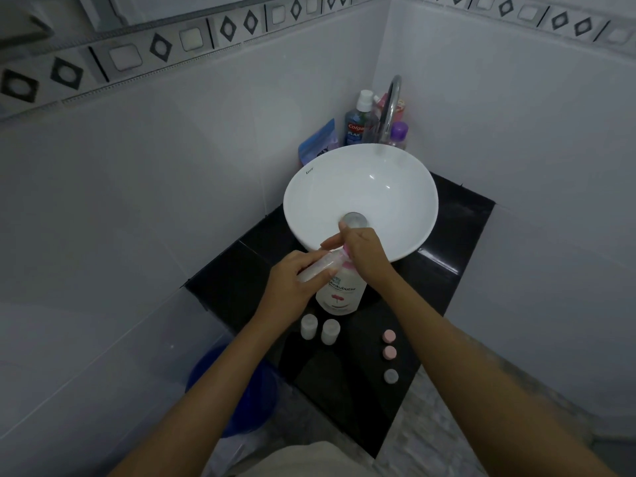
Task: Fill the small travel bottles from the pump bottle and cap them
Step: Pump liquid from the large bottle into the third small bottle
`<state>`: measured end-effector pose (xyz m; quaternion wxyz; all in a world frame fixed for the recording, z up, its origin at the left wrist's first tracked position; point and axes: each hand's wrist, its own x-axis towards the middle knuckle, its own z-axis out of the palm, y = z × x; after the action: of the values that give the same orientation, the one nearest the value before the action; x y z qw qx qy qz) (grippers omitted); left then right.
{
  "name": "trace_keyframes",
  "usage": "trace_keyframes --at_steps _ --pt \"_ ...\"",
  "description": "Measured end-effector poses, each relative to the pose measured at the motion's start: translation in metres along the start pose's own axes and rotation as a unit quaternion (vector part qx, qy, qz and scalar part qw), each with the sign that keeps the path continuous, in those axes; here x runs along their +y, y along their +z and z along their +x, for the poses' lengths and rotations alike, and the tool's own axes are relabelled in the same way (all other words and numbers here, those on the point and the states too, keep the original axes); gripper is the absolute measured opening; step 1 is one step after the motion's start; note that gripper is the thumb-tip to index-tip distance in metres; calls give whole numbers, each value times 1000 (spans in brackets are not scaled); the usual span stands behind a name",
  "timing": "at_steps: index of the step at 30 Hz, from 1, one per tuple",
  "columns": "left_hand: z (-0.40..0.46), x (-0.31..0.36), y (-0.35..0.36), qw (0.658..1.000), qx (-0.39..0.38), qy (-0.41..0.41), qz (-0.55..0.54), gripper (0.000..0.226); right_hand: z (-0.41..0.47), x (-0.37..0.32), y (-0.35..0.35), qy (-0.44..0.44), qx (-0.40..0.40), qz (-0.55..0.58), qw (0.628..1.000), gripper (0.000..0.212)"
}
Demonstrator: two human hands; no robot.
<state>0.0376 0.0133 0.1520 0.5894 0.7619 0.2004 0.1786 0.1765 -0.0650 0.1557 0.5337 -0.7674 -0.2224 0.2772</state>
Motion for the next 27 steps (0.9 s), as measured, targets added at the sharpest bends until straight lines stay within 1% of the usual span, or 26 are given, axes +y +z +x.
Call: trace_keyframes --at_steps 5,9,11,17,19,22,27 --pt "0 4 -2 1000 11 13 8 34 0 -9 -6 -41 -9 -15 999 47" --pt "0 7 -4 1000 14 23 7 33 1 -11 -4 -38 8 3 999 47" --pt "0 6 -4 1000 15 22 10 33 1 -10 -2 -42 19 -2 999 47" --pt "1 4 -2 999 19 20 19 35 -2 -15 -4 -46 18 -21 999 49" --pt "1 4 -1 1000 17 18 17 35 -3 -16 -5 -32 6 -25 999 50" --pt "0 1 0 999 17 14 24 35 -5 -15 -6 20 -16 -14 1000 51" --pt "-2 -2 1 1000 11 5 25 32 -1 -3 0 5 2 -13 1000 48"
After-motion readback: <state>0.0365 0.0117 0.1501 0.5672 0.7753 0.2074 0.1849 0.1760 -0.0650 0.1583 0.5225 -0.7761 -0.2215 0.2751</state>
